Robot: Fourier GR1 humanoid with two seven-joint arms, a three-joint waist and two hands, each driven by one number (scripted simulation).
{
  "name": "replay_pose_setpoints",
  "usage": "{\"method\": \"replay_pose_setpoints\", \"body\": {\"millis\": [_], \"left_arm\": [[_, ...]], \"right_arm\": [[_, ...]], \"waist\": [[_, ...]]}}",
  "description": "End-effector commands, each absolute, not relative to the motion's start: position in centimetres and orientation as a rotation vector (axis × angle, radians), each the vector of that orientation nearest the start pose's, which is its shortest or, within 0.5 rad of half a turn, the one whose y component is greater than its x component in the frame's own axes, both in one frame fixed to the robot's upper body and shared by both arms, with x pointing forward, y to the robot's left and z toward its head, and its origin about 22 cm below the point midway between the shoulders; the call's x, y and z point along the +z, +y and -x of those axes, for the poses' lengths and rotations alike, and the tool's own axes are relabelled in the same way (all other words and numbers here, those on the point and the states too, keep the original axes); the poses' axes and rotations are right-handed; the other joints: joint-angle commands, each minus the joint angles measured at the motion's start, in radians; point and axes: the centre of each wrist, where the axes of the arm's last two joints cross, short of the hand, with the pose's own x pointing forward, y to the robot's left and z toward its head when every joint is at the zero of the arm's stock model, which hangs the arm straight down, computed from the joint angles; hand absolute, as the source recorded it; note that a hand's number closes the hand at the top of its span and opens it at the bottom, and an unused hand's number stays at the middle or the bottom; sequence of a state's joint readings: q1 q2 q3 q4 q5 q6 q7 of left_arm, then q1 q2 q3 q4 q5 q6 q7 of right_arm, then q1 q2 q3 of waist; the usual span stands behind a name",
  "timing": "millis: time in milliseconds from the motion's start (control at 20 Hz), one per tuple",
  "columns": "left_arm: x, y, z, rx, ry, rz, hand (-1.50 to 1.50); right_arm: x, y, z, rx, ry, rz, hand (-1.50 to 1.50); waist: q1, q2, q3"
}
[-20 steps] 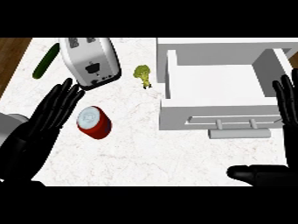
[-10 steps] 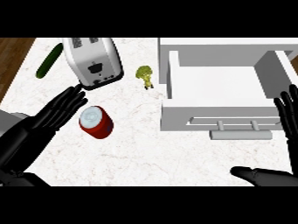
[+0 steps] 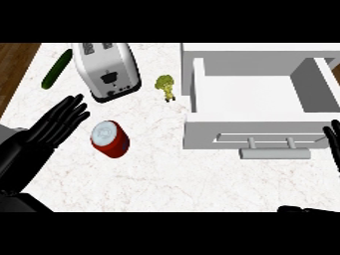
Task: Pick up the can, place it into the drawer and close the drawer
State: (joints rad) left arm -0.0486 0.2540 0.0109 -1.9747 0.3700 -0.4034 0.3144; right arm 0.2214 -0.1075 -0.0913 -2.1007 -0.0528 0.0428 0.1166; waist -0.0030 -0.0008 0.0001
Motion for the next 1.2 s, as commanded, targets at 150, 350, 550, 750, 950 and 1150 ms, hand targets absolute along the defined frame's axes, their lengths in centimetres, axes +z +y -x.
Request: {"method": "replay_pose_setpoints", "body": {"millis": [150, 350, 550, 750, 950, 1150], "left_arm": [[9.4, 24.7, -24.4, -0.453, -1.656, 0.343, -1.50], [11.1, 25.7, -25.8, -0.439, -1.639, 0.344, -1.50], [7.4, 24.8, -26.1, -0.455, -1.634, 0.351, -1.50], [6.3, 24.3, -27.1, -0.432, -1.631, 0.346, -1.50], [4.8, 26.2, -25.6, -0.447, -1.606, 0.353, -1.50], [3.0, 28.8, -27.8, -0.421, -1.605, 0.312, -1.50]], "right_arm": [[8.9, -27.0, -17.4, 0.009, -1.785, 0.173, -1.50], [6.9, -27.0, -16.7, -0.001, -1.797, 0.168, -1.50], [7.9, -29.1, -17.1, -0.013, -1.790, 0.178, -1.50], [9.1, -28.8, -16.9, 0.009, -1.780, 0.170, -1.50], [6.3, -27.4, -17.6, 0.006, -1.790, 0.179, -1.50], [7.8, -30.2, -16.6, 0.022, -1.783, 0.177, -1.50]], "waist": [[0.000, 0.001, 0.000], [-0.001, 0.000, 0.000], [-0.001, 0.001, 0.000], [-0.001, 0.001, 0.000], [0.002, 0.000, 0.000], [-0.002, 0.001, 0.000]]}}
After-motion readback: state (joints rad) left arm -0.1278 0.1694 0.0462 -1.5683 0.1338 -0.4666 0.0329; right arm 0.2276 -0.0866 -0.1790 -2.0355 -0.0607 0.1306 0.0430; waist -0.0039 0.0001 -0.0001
